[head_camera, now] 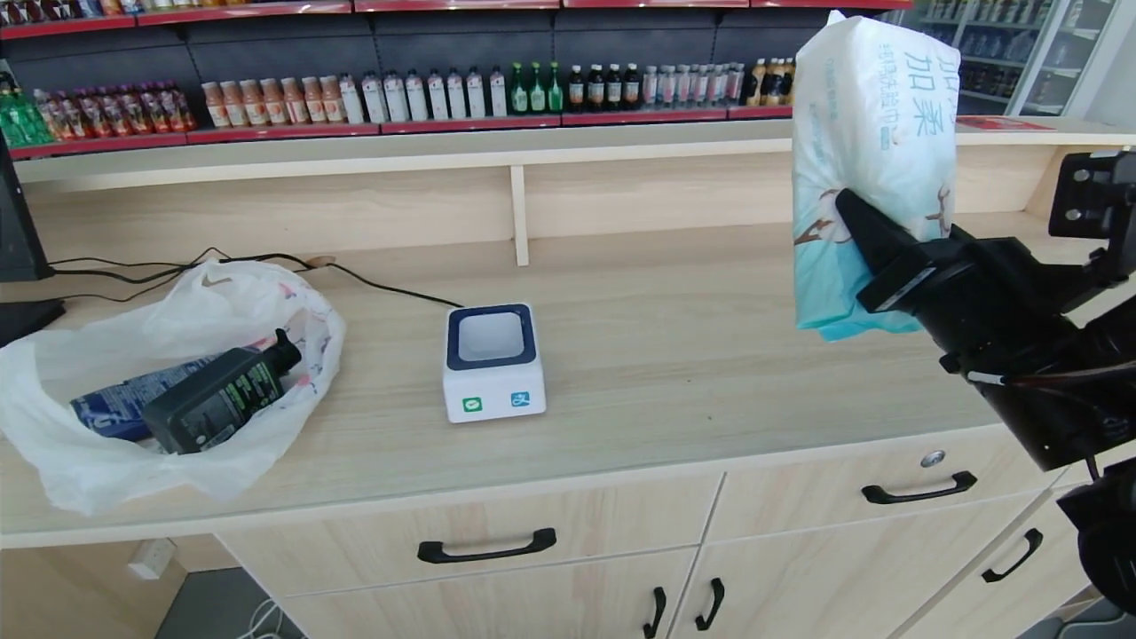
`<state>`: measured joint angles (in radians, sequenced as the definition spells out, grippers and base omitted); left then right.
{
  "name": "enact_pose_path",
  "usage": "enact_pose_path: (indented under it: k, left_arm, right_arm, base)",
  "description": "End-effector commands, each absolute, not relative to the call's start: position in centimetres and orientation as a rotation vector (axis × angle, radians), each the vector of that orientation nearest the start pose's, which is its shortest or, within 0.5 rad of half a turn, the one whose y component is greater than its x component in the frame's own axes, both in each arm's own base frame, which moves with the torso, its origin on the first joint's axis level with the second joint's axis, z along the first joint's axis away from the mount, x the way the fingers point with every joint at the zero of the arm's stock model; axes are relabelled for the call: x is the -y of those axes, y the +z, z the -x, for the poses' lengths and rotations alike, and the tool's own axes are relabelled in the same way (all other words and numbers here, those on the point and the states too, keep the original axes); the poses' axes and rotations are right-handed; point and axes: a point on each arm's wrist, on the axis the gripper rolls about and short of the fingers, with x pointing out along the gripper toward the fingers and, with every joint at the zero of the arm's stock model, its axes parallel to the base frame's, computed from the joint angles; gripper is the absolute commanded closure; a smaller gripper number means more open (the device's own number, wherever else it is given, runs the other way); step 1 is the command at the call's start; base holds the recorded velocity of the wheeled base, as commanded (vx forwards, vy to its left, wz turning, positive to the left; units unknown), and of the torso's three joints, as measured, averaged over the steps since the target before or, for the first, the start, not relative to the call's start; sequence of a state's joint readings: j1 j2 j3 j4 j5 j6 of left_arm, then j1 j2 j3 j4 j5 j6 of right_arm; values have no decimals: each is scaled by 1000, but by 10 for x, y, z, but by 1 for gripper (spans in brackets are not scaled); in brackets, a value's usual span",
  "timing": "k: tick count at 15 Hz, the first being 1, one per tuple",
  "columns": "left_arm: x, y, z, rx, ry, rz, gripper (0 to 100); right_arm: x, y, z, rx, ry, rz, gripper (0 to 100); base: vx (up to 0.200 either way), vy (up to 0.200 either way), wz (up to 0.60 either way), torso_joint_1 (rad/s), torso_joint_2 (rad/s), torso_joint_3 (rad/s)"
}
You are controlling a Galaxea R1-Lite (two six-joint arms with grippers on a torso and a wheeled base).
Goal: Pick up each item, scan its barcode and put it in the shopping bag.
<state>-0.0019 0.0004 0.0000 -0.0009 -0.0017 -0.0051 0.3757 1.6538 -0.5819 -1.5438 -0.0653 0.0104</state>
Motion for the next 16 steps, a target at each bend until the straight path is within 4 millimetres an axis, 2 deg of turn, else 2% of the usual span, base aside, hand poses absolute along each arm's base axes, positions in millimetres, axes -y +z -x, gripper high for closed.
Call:
enact_pose_path:
  k: [1,4,8,10,11,13,16]
  left_arm:
    - [0,75,23,0,-3,6,0]
    - [0,75,23,0,-3,6,0]
    - [0,75,23,0,-3,5,0]
    - [0,75,23,0,-3,5,0]
    - [0,75,23,0,-3,5,0]
    - [0,76,23,2,-3,5,0]
    - [0,76,23,2,-3,5,0]
  right_arm:
    - [-103,217,-241,418,350,-110,100]
    - [-120,204,-230,371,427,-111,100]
    - [-128,198,-225,345,463,-113,100]
    - [-135,184,-213,282,512,-107,100]
    - [-143,170,-202,221,567,-96,100]
    - [-150,164,-196,196,602,-91,100]
    - [-154,161,-199,183,615,-86,100]
  base:
    - [0,200,0,2,2,2]
    - [0,200,0,1,2,2]
    - [0,200,0,4,0,5]
    - [0,200,0,2,2,5]
    - [0,200,0,2,-2,2]
    - [0,200,0,5,0,2]
    - [0,0,0,0,0,0]
